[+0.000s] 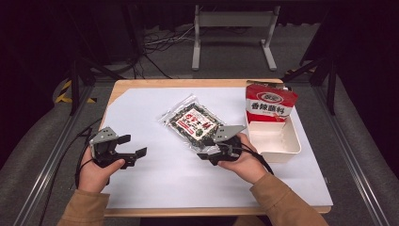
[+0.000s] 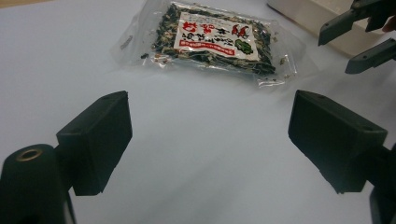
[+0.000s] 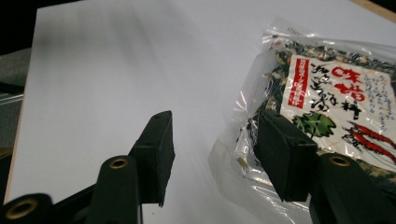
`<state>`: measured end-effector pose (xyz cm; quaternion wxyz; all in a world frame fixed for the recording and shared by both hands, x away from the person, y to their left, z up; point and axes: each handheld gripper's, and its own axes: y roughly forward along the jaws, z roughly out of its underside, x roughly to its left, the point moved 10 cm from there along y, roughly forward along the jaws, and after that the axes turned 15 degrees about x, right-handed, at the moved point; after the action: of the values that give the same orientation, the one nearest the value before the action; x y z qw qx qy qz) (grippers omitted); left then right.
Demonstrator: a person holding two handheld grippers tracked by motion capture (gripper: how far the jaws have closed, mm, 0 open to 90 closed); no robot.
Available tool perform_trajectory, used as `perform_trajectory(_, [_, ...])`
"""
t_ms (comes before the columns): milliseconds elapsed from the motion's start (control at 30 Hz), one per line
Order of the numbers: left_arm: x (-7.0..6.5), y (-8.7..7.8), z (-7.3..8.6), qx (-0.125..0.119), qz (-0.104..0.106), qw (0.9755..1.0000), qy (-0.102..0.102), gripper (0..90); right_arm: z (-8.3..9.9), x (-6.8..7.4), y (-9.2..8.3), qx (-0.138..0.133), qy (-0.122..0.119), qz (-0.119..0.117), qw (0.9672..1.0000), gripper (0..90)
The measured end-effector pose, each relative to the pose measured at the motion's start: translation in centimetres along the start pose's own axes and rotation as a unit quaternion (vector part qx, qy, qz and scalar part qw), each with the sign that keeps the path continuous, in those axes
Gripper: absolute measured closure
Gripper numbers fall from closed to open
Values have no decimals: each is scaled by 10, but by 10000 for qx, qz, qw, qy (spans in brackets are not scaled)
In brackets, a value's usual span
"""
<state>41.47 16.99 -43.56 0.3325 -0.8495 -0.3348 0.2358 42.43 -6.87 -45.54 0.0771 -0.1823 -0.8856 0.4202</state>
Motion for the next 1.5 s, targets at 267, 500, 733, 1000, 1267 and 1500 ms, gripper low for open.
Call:
perform_trajectory(267, [2,1,0,2,-22,10000,6,143,10,-2,20,385,-212,53,9990,456])
perform_trajectory(500, [2,1,1,18,-4,10000,-18,142,14,-7,35,566,-304,184,9978,429])
perform_trajectory(733, [4,0,2,16,-10,10000,-11,140,22,-14,46,714,-347,388,9961,409])
perform_trajectory(1000, [1,1,2,14,94,10000,-24,137,24,-20,51,760,-353,694,9941,392])
perform_trajectory(1267, [1,1,2,0,127,9999,-15,137,25,-24,51,828,-635,1023,9893,552])
perform_trajectory(1500, [2,0,2,-23,136,9999,-5,137,22,-21,50,836,-944,1039,9866,727])
